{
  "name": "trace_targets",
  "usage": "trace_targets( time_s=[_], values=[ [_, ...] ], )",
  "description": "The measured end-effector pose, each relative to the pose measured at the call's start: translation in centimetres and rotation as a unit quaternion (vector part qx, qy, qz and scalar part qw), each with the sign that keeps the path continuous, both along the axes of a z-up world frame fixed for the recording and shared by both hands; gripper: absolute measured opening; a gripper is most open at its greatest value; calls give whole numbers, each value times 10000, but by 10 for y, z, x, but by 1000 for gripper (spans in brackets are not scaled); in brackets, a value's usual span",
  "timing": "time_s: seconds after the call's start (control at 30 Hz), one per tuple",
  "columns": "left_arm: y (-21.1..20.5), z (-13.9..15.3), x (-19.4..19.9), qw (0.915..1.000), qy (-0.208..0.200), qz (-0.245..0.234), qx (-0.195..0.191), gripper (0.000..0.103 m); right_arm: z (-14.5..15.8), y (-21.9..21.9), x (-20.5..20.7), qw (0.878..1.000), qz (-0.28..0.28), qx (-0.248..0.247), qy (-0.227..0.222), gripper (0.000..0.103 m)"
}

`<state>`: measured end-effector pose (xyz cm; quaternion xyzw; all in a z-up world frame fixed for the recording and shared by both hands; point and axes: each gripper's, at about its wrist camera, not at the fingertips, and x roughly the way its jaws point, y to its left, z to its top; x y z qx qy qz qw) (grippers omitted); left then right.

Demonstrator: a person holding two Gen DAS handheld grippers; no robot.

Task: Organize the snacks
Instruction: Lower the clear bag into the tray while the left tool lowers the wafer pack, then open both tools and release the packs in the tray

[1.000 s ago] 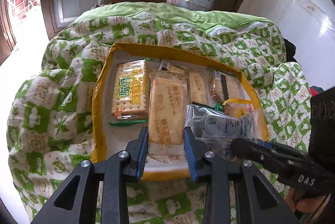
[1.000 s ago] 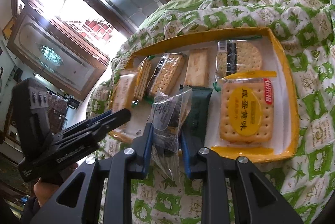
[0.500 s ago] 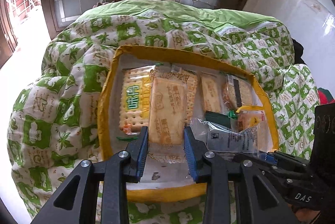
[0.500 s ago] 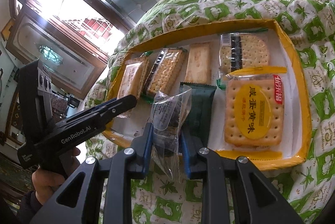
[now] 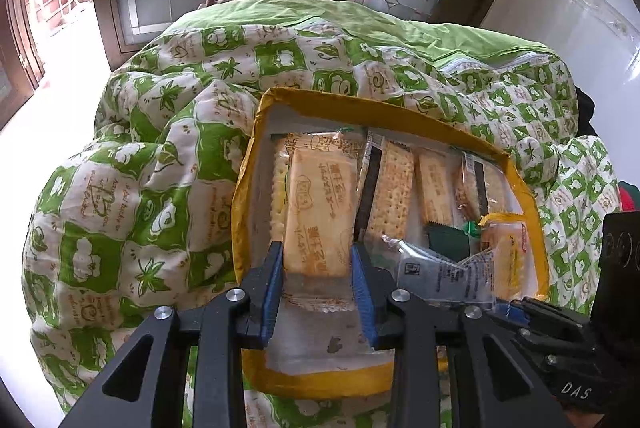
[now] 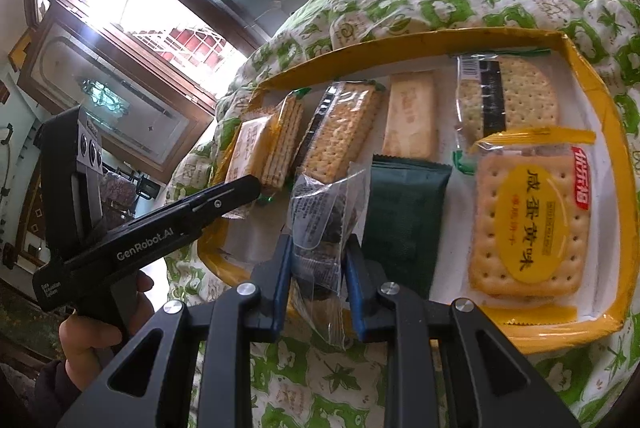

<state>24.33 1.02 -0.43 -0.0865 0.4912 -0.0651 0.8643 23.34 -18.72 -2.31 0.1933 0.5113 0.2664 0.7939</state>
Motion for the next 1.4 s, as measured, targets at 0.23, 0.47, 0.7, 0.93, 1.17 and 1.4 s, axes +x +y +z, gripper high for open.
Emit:
trace_targets(
  time_s=[0.23, 0.47, 0.7, 0.93, 1.17, 1.4],
  values=[
    [-1, -1, 8, 10000, -34, 36, 15, 34, -9, 9, 9, 9996, 74, 250, 75, 25],
    [-1, -3, 9, 9999, -95, 42, 19, 34, -13, 13, 15, 9994, 107, 309, 79, 25],
    [-2, -2, 7, 9998, -161, 27, 149, 36, -18, 13, 14, 9999, -23, 140, 74, 32],
    [-3, -1, 3, 9996, -200, 46, 204, 36, 4, 16, 7, 9983, -50, -357, -460, 56],
    [-7, 0, -4, 9994, -182, 43, 307, 40, 11, 11, -6, 9936, -266, -923, -601, 62],
    [-19, 14, -27, 9975, -423, -51, 564, 62, 26, -15, -31, 9845, -854, -1335, -749, 78]
  ],
)
